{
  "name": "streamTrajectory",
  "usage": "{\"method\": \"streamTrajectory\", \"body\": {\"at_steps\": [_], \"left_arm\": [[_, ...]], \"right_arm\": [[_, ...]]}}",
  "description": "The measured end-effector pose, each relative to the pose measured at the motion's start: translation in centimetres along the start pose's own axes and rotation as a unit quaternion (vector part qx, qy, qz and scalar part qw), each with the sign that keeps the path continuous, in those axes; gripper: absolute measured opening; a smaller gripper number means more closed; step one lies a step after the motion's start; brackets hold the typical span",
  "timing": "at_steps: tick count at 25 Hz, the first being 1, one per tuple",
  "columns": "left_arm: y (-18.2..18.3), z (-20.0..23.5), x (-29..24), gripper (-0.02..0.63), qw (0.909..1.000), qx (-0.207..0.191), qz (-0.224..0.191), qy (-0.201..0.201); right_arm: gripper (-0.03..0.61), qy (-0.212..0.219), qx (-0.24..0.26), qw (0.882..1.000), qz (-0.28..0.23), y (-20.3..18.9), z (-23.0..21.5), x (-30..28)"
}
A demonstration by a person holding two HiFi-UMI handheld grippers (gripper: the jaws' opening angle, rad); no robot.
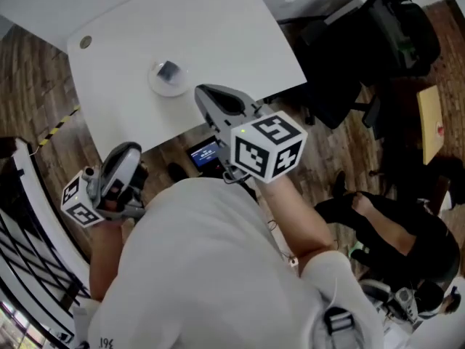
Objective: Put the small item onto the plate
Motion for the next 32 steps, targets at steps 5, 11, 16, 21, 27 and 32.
{"method": "streamTrajectory", "body": {"at_steps": [5, 11, 16, 21, 27, 32], "left_arm": [[-0.1, 0.0, 0.4, 0.006, 0.9999, -0.006, 0.015, -0.004], [-0.3, 0.4, 0.8, 0.006, 0.9997, 0.01, 0.018, -0.009], [-0.5, 0.8, 1.3, 0.006, 0.9998, 0.016, 0.008, 0.001], [-0.5, 0.7, 1.2, 0.006, 0.9997, 0.019, 0.012, -0.003], [-0.5, 0.8, 0.9, 0.006, 0.9997, 0.017, 0.015, -0.009], [-0.4, 0.7, 1.1, 0.006, 0.9996, 0.02, 0.02, -0.01]], "right_arm": [[0.0, -0.009, 0.005, 1.0, -0.007, -0.6, 0.6, -0.1], [-0.001, -0.01, 0.023, 1.0, -0.004, -0.7, 1.4, -0.3], [-0.002, -0.011, 0.024, 1.0, -0.002, -1.3, 1.7, -0.4], [-0.002, -0.017, 0.026, 1.0, -0.003, -1.1, 1.9, -0.3], [-0.002, -0.025, 0.033, 0.999, -0.011, -0.9, 1.9, 0.1], [-0.002, -0.032, 0.031, 0.999, -0.014, -1.1, 2.1, 0.1]]}}
Point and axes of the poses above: the fingertips, and each gripper's own axes: x backward along the fingers, z to its left, y out of its top, the point moved 10 cm from there along x, backward along the fingers, and after that the axes turned 12 degrees about y, right-handed, at the moved point
